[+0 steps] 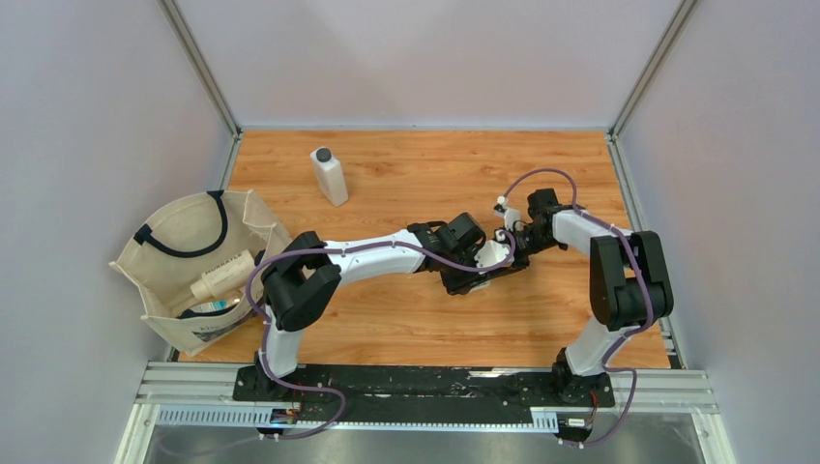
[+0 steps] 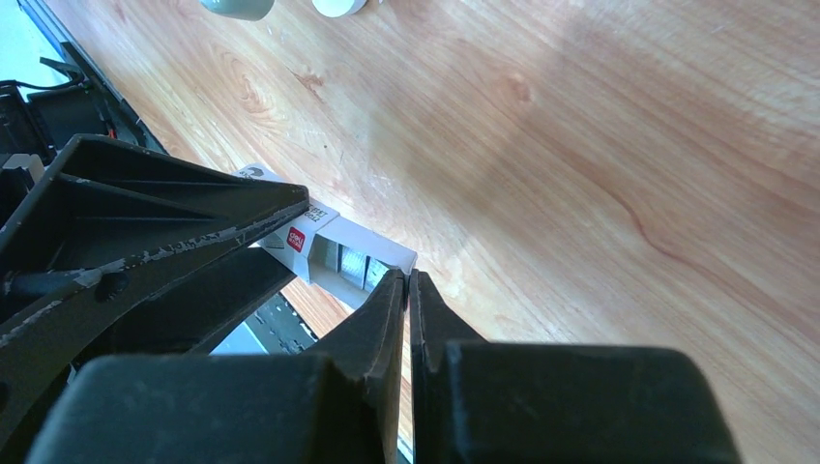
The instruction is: Load the staples into the stapler
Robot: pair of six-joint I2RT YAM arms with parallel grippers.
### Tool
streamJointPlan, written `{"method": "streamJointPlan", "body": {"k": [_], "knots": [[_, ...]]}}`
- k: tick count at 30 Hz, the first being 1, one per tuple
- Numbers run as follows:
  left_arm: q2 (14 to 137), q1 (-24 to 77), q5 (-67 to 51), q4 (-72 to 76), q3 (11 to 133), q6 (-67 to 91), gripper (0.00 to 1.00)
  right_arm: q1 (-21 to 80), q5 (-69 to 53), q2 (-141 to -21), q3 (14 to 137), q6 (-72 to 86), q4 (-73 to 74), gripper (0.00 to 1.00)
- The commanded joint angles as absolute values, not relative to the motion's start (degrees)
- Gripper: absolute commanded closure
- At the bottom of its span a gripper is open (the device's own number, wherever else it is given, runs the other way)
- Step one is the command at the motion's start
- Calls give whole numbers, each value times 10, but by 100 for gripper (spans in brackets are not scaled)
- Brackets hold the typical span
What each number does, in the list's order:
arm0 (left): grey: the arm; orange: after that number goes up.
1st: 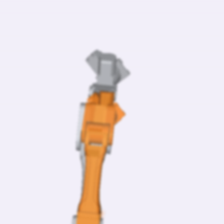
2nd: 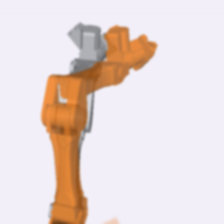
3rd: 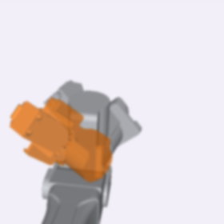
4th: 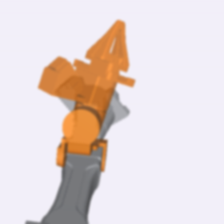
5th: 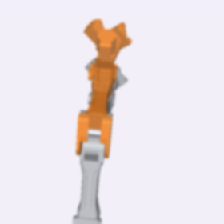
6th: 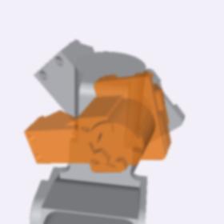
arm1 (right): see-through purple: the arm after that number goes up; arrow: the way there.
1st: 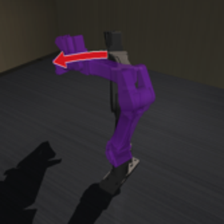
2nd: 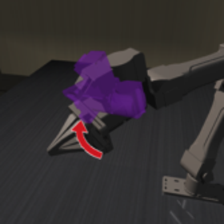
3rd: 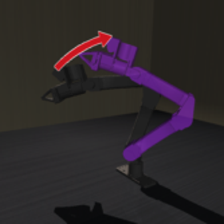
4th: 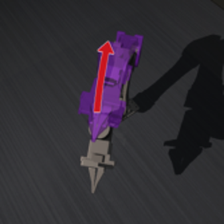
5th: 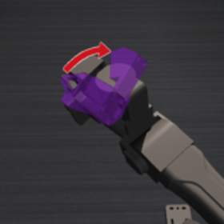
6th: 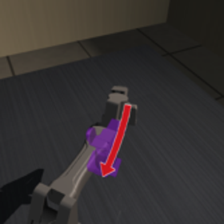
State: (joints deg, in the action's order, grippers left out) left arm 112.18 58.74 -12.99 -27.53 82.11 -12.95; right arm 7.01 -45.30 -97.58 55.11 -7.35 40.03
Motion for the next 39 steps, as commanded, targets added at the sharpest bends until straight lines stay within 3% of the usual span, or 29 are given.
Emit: {"method": "streamJointPlan", "body": {"k": [1, 10, 18, 29, 39], "knots": [[1114, 586, -141, -276, 816, -132, 55, 63, -444, -953, 554, -81, 383, 93], [1118, 586, -142, -271, 815, -131, 55, 61, -437, -960, 554, -83, 383, 93], [1132, 586, -142, -269, 827, -122, 48, 62, -428, -962, 551, -84, 381, 92], [1119, 586, -123, -269, 824, -127, 19, 61, -410, -951, 553, -84, 378, 92], [1060, 564, -114, -289, 831, -138, 16, 21, -387, -924, 553, -79, 375, 92]]}}
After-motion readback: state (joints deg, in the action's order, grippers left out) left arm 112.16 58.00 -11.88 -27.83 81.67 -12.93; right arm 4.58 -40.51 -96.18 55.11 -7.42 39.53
